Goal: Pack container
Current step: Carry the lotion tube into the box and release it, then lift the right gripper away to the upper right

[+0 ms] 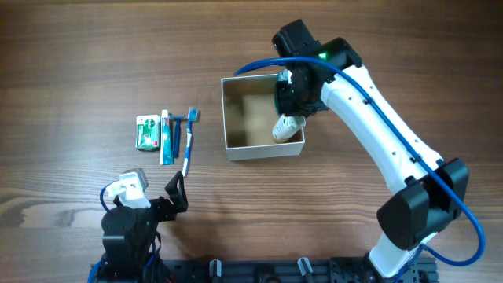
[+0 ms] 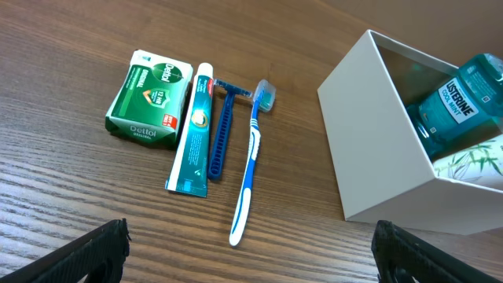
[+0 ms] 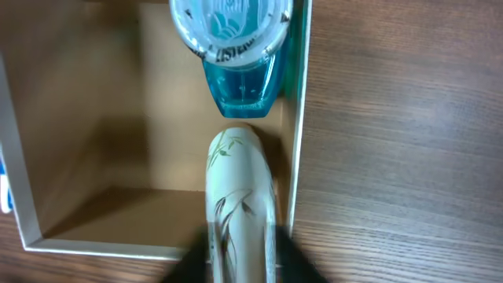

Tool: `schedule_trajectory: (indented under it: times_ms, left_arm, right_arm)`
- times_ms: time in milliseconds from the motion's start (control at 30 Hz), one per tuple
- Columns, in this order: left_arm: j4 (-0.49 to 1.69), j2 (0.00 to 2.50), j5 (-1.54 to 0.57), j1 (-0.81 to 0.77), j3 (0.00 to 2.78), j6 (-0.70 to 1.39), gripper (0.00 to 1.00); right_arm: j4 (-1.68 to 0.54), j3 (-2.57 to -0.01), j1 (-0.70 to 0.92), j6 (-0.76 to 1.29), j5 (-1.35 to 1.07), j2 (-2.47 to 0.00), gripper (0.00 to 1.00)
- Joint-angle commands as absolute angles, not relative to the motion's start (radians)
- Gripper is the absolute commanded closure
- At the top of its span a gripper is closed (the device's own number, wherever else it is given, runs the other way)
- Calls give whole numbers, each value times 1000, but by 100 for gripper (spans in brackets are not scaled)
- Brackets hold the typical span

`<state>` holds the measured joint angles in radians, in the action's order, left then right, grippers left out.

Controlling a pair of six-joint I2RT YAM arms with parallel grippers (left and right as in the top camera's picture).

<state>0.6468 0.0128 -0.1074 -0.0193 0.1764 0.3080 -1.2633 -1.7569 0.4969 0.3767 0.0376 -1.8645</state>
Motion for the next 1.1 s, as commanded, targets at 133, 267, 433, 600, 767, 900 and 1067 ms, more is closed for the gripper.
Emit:
schedule_trajectory:
  times_ms: [133,267,433,600,767,900,1067]
  left_arm:
    - [650,3,-141,-17,160,299,0]
    - [650,3,-141,-17,160,299,0]
    - [650,3,-141,-17,160,299,0]
    - [650,3,-141,-17,160,299,0]
    - [583,3,-173,-17,160,324,0]
    - [558,3,-385,-17,191,447,0]
    - [643,118,-268,-17,423,487,1]
  right_arm:
    - [-1267,-1766,500,359,55,-1739,29]
    - [-1294,-1766,473,370,147,-1525,12]
    - [-1299,-1766,254,371,179,-1282,0]
    - [-1325,-1765,-72,434,86,-1209,0]
    - [-1353,-1765,-178,434,16,-1343,0]
    - [-1360,-1765,-178,434,-65,-1467,0]
    - [-1354,-1765,-178,434,-72,-1520,0]
